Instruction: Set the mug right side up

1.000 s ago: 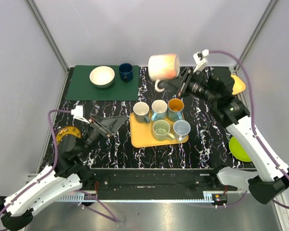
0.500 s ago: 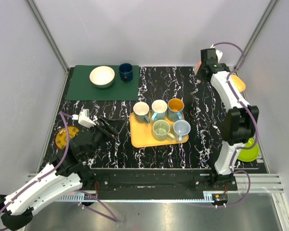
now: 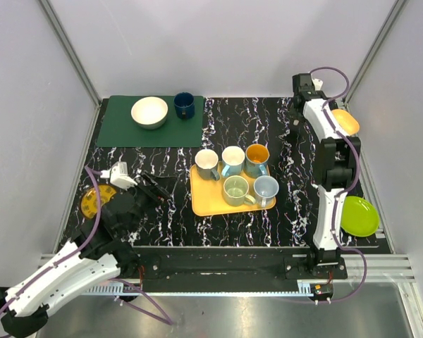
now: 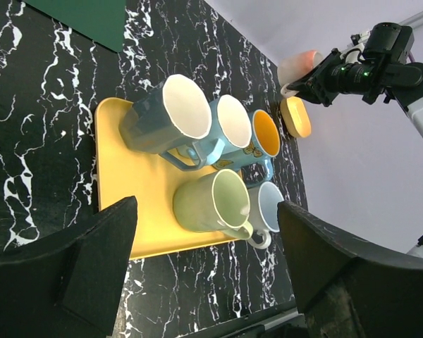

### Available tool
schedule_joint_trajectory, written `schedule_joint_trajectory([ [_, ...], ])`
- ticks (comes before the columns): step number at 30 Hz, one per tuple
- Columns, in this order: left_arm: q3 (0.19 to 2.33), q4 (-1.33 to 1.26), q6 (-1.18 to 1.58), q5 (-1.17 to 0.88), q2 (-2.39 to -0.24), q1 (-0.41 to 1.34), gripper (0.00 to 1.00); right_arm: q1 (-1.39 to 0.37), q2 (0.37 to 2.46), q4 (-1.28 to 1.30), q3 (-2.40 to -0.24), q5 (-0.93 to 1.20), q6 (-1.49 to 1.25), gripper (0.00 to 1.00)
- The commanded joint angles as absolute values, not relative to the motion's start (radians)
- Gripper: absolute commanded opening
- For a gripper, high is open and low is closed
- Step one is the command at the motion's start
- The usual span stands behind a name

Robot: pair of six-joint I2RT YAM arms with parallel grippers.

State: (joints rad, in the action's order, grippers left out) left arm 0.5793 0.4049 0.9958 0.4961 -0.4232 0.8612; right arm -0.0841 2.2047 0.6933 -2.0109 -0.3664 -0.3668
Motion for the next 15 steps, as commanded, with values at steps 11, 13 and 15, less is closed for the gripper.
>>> schedule_joint_trajectory([
  [11, 0.563, 0.344, 0.968, 0.495, -0.526, 0.853, 0.82, -0.077, 2.315, 0.627, -2.077, -0.370, -0.374, 0.00],
  [13, 0.560, 0.330, 0.971, 0.482, -0.540, 0.853, 0.82, -0.075, 2.327, 0.643, -2.075, -0.357, -0.376, 0.00],
  [15, 0.555, 0.327, 0.979, 0.468, -0.552, 0.853, 0.82, -0.072, 2.335, 0.640, -2.060, -0.348, -0.376, 0.00],
])
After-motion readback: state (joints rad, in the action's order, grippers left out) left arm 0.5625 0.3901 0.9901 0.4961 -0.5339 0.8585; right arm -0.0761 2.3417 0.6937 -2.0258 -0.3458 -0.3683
